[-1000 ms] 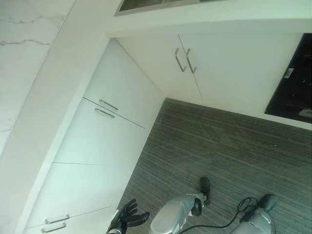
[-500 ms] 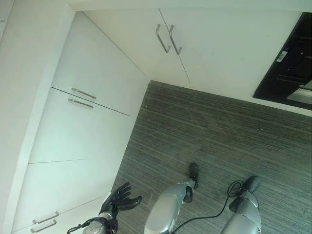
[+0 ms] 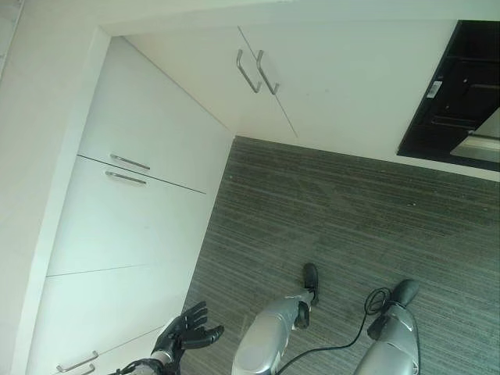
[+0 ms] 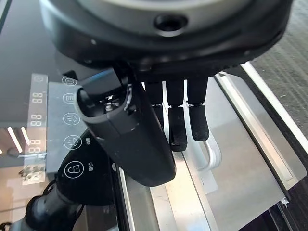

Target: Place the dishes in the dishwasher.

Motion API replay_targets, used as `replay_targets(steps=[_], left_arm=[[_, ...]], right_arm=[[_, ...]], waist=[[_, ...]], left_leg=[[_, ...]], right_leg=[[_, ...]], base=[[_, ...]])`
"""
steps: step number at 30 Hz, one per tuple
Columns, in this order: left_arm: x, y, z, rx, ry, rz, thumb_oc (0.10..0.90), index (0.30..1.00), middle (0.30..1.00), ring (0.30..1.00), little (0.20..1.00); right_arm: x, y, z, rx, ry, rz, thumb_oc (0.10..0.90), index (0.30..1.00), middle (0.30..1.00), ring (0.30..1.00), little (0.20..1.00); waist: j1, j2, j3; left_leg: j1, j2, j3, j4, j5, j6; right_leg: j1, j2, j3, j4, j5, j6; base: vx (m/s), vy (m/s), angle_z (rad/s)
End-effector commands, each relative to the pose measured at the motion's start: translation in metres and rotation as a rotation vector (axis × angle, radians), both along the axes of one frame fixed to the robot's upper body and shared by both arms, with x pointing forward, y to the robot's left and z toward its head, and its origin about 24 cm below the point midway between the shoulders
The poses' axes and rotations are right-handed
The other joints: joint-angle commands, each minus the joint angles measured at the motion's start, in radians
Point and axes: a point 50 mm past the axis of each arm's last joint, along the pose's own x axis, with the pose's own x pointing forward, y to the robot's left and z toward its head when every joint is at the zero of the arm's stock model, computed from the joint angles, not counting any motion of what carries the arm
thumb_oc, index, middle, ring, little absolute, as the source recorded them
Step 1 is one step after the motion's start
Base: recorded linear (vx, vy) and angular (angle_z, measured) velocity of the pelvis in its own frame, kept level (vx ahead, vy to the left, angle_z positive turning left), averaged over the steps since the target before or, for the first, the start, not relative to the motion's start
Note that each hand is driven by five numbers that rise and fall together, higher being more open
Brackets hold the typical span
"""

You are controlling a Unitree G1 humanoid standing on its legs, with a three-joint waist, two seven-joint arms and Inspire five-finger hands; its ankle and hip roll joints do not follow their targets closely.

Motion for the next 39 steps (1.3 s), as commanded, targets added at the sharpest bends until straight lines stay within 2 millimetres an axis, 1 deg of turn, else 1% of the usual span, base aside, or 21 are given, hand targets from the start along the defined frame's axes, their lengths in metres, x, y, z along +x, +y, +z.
replay_targets(steps=[1,2,3,4,5,7,9,10,11,12,14,16,17,20,27,28,30,31,33,36,39], left_arm=[[-0.018,0.05,0.021,0.122,0.004,-0.027,0.8,0.9,0.9,0.9,0.9],[-0.017,0.049,0.021,0.116,0.0,-0.024,0.8,0.9,0.9,0.9,0.9],[-0.016,0.049,0.021,0.11,-0.007,-0.026,0.8,0.9,0.9,0.9,0.9],[-0.014,0.049,0.021,0.108,-0.013,-0.03,0.8,0.9,0.9,0.9,0.9],[-0.01,0.047,0.023,0.102,-0.036,-0.039,0.8,0.9,0.9,0.9,0.9],[-0.008,0.047,0.025,0.104,-0.051,-0.042,0.8,0.9,0.9,0.9,0.9],[-0.008,0.042,0.024,0.1,-0.067,-0.023,0.8,0.9,0.9,0.9,0.9],[-0.009,0.04,0.022,0.095,-0.079,-0.003,0.8,0.9,0.9,0.9,0.9],[-0.011,0.039,0.021,0.096,-0.086,0.022,0.8,0.9,0.9,0.9,0.9],[-0.012,0.038,0.019,0.092,-0.093,0.038,0.8,0.9,0.9,0.9,0.9],[-0.013,0.033,0.014,0.086,-0.099,0.079,0.8,0.9,0.9,0.9,0.9],[-0.014,0.031,0.01,0.083,-0.1,0.11,0.8,0.9,0.9,0.9,0.9],[-0.012,0.03,0.007,0.08,-0.1,0.131,0.8,0.9,0.9,0.9,0.9],[-0.013,0.025,0.002,0.072,-0.094,0.155,0.8,0.9,0.9,0.9,0.9],[-0.022,0.008,-0.015,0.062,-0.007,0.178,0.8,0.9,0.9,0.9,0.9],[-0.023,0.007,-0.017,0.06,0.004,0.182,0.8,0.9,0.9,0.9,0.9],[-0.031,0.004,-0.027,0.014,0.083,0.22,0.8,0.9,0.9,0.9,0.9],[-0.031,0.004,-0.03,0.02,0.107,0.224,0.8,0.9,0.9,0.9,0.9],[-0.027,0.002,-0.031,0.004,0.115,0.252,0.8,0.9,0.9,0.9,0.9],[-0.018,0.001,-0.034,0.048,0.144,0.29,0.8,0.9,0.9,0.9,0.9],[-0.016,-0.001,-0.034,0.066,0.145,0.266,0.8,0.9,0.9,0.9,0.9]], right_arm=[[-0.014,0.11,0.17,-0.725,-0.735,0.418,0.405,0.307,0.307,0.307,0.307],[-0.012,0.109,0.166,-0.69,-0.756,0.43,0.405,0.307,0.307,0.307,0.307],[-0.008,0.105,0.154,-0.639,-0.778,0.459,0.541,0.512,0.512,0.512,0.512],[-0.005,0.103,0.144,-0.621,-0.771,0.47,0.8,0.9,0.9,0.9,0.9],[0.004,0.1,0.121,-0.609,-0.698,0.48,0.8,0.9,0.9,0.9,0.9],[0.005,0.094,0.095,-0.563,-0.672,0.5,0.8,0.9,0.9,0.9,0.9],[0.008,0.085,0.052,-0.466,-0.638,0.514,0.8,0.9,0.9,0.9,0.9],[0.008,0.083,0.018,-0.38,-0.616,0.512,0.8,0.9,0.9,0.9,0.9],[0.004,0.086,-0.02,-0.356,-0.557,0.497,0.8,0.9,0.9,0.9,0.9],[0.002,0.09,-0.037,-0.342,-0.525,0.5,0.8,0.9,0.9,0.9,0.9],[-0.004,0.098,-0.081,-0.273,-0.452,0.497,0.8,0.9,0.9,0.9,0.9],[-0.01,0.104,-0.111,-0.219,-0.404,0.48,0.8,0.9,0.9,0.9,0.9],[-0.015,0.112,-0.14,-0.17,-0.331,0.474,0.8,0.9,0.9,0.9,0.9],[-0.029,0.114,-0.181,-0.056,-0.247,0.458,0.8,0.9,0.9,0.9,0.9],[-0.069,0.131,-0.273,0.179,0.073,0.435,0.8,0.9,0.9,0.9,0.9],[-0.073,0.133,-0.28,0.189,0.108,0.432,0.8,0.9,0.9,0.9,0.9],[-0.106,0.148,-0.337,0.267,0.412,0.467,0.8,0.9,0.9,0.9,0.9],[-0.119,0.155,-0.354,0.289,0.519,0.492,0.8,0.9,0.9,0.9,0.9],[-0.133,0.161,-0.371,0.312,0.639,0.523,0.8,0.9,0.9,0.9,0.9],[-0.169,0.176,-0.402,0.401,0.87,0.56,0.8,0.9,0.9,0.9,0.9],[-0.181,0.18,-0.409,0.439,0.927,0.553,0.8,0.9,0.9,0.9,0.9]], waist=[[0.081,-0.025,-0.058],[0.079,-0.028,-0.058],[0.076,-0.037,-0.061],[0.075,-0.045,-0.063],[0.07,-0.067,-0.064],[0.063,-0.092,-0.066],[0.037,-0.12,-0.068],[0.017,-0.141,-0.072],[-0.005,-0.16,-0.072],[-0.015,-0.171,-0.08],[-0.041,-0.193,-0.096],[-0.059,-0.209,-0.112],[-0.08,-0.227,-0.131],[-0.109,-0.247,-0.158],[-0.166,-0.283,-0.234],[-0.168,-0.285,-0.236],[-0.183,-0.301,-0.261],[-0.186,-0.307,-0.271],[-0.188,-0.312,-0.279],[-0.194,-0.32,-0.3],[-0.198,-0.32,-0.308]], left_leg=[[-0.037,0.056,-0.033,0.115,-0.117,-0.117],[-0.034,0.058,-0.031,0.115,-0.119,-0.116],[-0.029,0.064,-0.028,0.115,-0.124,-0.117],[-0.026,0.069,-0.025,0.115,-0.126,-0.117],[-0.019,0.081,-0.018,0.115,-0.131,-0.115],[-0.013,0.096,-0.007,0.115,-0.132,-0.113],[0.003,0.119,0.014,0.115,-0.139,-0.114],[0.022,0.134,0.03,0.115,-0.145,-0.114],[0.031,0.145,0.052,0.115,-0.133,-0.102],[0.052,0.15,0.049,0.115,-0.155,-0.11],[0.078,0.163,0.064,0.115,-0.16,-0.107],[0.096,0.173,0.073,0.115,-0.162,-0.107],[0.111,0.181,0.075,0.115,-0.163,-0.107],[0.126,0.194,0.091,0.115,-0.149,-0.097],[0.194,0.223,0.11,0.115,-0.152,-0.101],[0.199,0.225,0.111,0.115,-0.153,-0.101],[0.236,0.237,0.115,0.115,-0.158,-0.103],[0.246,0.24,0.114,0.115,-0.159,-0.104],[0.257,0.244,0.113,0.115,-0.162,-0.105],[0.288,0.248,0.107,0.115,-0.169,-0.106],[0.3,0.25,0.105,0.115,-0.172,-0.108]], right_leg=[[0.035,-0.042,0.078,0.106,-0.128,0.102],[0.036,-0.04,0.077,0.106,-0.127,0.102],[0.04,-0.037,0.073,0.106,-0.126,0.099],[0.043,-0.035,0.07,0.106,-0.124,0.099],[0.05,-0.031,0.066,0.106,-0.119,0.098],[0.053,-0.025,0.06,0.106,-0.113,0.098],[0.059,-0.015,0.06,0.106,-0.107,0.097],[0.068,-0.007,0.061,0.106,-0.102,0.092],[0.069,-0.003,0.052,0.106,-0.082,0.075],[0.082,0.005,0.07,0.106,-0.1,0.087],[0.094,0.018,0.083,0.106,-0.105,0.08],[0.104,0.029,0.095,0.106,-0.112,0.075],[0.113,0.042,0.108,0.106,-0.119,0.066],[0.12,0.056,0.115,0.106,-0.115,0.046],[0.176,0.093,0.137,0.106,-0.156,0.037],[0.181,0.095,0.138,0.106,-0.159,0.037],[0.214,0.108,0.136,0.106,-0.181,0.031],[0.225,0.113,0.135,0.106,-0.186,0.027],[0.237,0.117,0.133,0.106,-0.192,0.024],[0.268,0.128,0.132,0.106,-0.206,0.018],[0.28,0.132,0.134,0.106,-0.211,0.016]], base=[[-0.13,0.029,0.01],[-0.1,0.042,0.01],[-0.06,0.011,0.02],[-0.09,-0.02,0.06],[-0.09,-0.043,0.06],[-0.09,-0.038,0.06],[-0.05,-0.017,0.0],[-0.1,0.012,-0.07],[-0.01,0.023,-0.11],[0.0,0.035,-0.16],[0.06,0.046,-0.28],[0.06,0.038,-0.37],[0.07,0.025,-0.36],[0.01,0.015,-0.19],[0.05,0.004,-0.23],[0.04,-0.004,-0.27],[0.03,-0.026,-0.16],[0.02,-0.03,0.01],[0.0,-0.006,-0.04],[0.04,-0.008,-0.04],[0.03,-0.003,-0.04]])
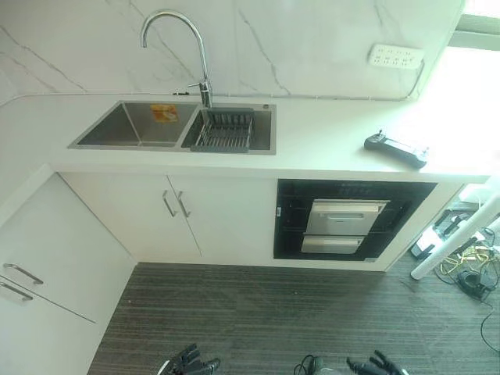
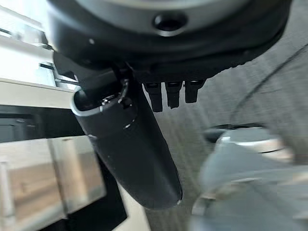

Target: Place the dishes in the dishwasher.

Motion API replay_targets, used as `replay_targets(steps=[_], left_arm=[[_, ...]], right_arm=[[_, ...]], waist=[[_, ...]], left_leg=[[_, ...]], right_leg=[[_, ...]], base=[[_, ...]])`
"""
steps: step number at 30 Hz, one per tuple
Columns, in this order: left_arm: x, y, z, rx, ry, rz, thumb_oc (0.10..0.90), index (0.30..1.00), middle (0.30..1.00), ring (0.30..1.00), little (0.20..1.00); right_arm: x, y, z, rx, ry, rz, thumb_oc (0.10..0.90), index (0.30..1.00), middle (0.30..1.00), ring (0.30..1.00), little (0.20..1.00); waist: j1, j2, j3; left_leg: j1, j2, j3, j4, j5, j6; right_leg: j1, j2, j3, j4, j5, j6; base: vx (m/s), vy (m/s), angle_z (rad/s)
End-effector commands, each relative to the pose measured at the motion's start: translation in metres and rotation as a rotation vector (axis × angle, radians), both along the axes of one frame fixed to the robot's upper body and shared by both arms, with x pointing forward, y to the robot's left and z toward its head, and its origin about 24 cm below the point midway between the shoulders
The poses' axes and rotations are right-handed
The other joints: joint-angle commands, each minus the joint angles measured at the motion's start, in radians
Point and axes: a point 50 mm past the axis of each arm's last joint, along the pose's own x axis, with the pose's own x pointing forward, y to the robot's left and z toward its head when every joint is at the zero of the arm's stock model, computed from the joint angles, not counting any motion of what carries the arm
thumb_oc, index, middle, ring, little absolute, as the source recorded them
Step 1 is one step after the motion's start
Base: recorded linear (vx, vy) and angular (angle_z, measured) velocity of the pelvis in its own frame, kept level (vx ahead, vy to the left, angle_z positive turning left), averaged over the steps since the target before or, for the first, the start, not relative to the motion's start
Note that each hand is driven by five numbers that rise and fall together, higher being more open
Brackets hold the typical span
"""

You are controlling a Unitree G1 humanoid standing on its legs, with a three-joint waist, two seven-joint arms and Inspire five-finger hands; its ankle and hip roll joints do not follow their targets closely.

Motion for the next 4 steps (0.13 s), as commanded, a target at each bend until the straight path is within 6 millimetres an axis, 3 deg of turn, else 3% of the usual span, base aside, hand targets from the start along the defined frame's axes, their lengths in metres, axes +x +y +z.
replay_targets(steps=[1,4], left_arm=[[0.0305,0.0103,0.0133,0.06,-0.13,-0.029,0.8,0.9,0.9,0.9,0.9],[0.0306,0.0125,0.0146,0.02,-0.153,-0.028,0.8,0.9,0.9,0.9,0.9]], right_arm=[[0.0552,-0.0169,0.0191,-0.065,-0.172,0.039,0.8,0.9,0.9,0.9,0.9],[0.0457,-0.018,0.0161,-0.074,-0.126,0.076,0.8,0.9,0.9,0.9,0.9]], waist=[[0.019,0.017,0.058],[0.013,0.02,0.045]], left_leg=[[0.045,0.055,-0.023,0.008,-0.045,-0.035],[0.056,0.056,-0.025,0.008,-0.051,-0.04]], right_leg=[[0.072,-0.029,0.017,0.103,-0.148,0.063],[0.08,-0.024,0.021,0.103,-0.154,0.065]], base=[[0.02,0.001,0.05],[0.02,0.0,-0.06]])
